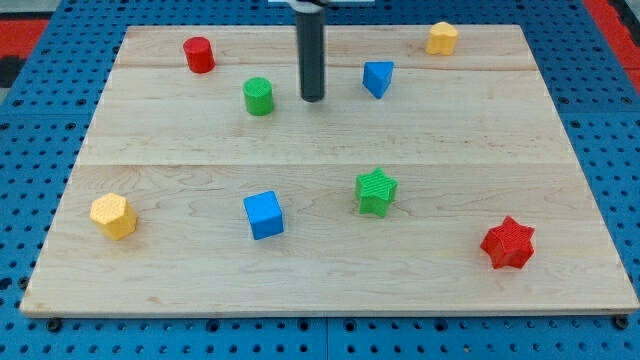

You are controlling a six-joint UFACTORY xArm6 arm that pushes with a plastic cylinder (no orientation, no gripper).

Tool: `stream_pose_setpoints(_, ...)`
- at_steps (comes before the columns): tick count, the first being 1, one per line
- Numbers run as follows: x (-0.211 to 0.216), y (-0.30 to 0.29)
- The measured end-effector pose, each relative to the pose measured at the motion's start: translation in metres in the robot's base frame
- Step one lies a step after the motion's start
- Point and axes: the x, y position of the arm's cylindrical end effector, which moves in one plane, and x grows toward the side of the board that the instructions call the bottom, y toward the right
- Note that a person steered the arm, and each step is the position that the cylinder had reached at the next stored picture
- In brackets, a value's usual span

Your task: Move the green star slightly near the red star

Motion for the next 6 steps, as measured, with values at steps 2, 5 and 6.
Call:
stream_pose_setpoints(2, 0.102, 0.002)
stream_pose_setpoints(5, 0.153, 0.037)
stream_pose_setpoints(6, 0.198, 0.026)
